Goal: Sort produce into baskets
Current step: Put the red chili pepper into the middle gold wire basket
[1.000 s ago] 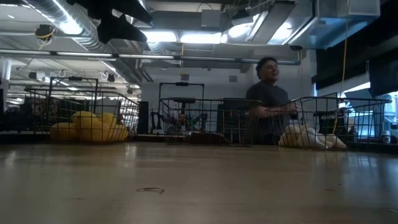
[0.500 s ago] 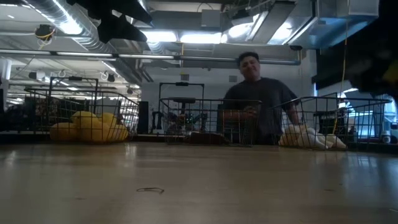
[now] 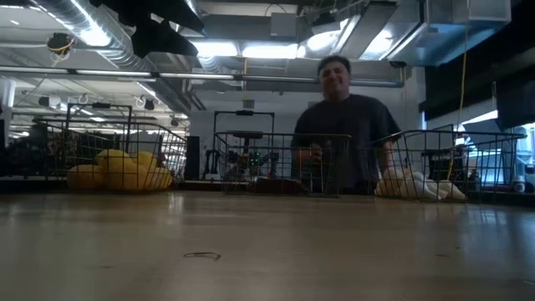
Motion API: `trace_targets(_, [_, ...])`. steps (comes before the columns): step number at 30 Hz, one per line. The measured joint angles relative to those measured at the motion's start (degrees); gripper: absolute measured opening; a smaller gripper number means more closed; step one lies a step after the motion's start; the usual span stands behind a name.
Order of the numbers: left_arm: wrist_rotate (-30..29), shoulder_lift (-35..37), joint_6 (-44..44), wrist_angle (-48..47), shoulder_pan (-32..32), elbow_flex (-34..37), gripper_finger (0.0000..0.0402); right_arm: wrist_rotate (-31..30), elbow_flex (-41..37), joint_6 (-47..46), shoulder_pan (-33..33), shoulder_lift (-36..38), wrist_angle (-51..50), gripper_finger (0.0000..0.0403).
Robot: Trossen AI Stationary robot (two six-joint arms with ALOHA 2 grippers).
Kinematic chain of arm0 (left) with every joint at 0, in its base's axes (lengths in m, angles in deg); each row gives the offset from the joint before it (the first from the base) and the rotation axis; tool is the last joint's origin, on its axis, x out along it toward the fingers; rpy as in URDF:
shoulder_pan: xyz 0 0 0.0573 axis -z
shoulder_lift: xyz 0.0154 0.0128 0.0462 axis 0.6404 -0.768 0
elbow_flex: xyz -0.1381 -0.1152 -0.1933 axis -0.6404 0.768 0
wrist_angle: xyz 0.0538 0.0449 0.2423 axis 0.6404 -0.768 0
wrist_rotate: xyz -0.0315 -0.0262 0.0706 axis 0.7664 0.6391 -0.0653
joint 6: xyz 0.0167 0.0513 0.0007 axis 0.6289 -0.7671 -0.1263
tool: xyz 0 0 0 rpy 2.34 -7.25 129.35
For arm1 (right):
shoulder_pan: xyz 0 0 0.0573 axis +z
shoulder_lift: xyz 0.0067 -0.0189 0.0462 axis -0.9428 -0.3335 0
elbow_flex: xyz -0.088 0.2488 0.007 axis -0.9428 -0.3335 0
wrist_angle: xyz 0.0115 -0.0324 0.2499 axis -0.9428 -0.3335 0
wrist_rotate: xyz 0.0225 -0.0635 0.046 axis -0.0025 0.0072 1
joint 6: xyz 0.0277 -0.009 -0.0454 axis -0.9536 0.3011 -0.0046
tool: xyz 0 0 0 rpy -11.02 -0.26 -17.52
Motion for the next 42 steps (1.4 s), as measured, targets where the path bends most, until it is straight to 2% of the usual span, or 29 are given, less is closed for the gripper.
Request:
trace_targets(6, [-0.1, 0.0, 0.2, 0.2, 0.0, 0.0, 0.0265, 1.6, -6.8, -1.4, 0.0, 0.1, 9.1, 0.0234])
trace_targets(12, [-0.2, 0.0, 0.2, 1.0, 0.1, 0.0, 0.0265, 1.6, -8.5, -1.4, 0.3, 0.1, 9.6, 0.0228])
trace_targets(22, [-0.5, 0.0, -2.8, 2.6, 0.2, 0.0, 0.0265, -1.4, -8.6, 0.4, 0.4, -0.2, 8.8, 0.012])
trace_targets(28, [-0.6, 0.0, 0.0, 1.6, 0.2, 0.0, 0.0265, -2.0, -5.0, 3.1, 0.4, -0.3, 6.3, 0.0109])
trace_targets(32, [-0.6, 0.0, 0.5, 0.8, 0.2, 0.0, 0.0265, -4.9, -1.0, 7.3, 0.4, -0.3, 6.6, 0.0109])
trace_targets(42, [-0.6, 0.0, 0.5, 1.2, 0.2, 0.0, 0.0265, -13.2, 7.5, 22.7, -7.4, -0.2, 4.5, 0.0109])
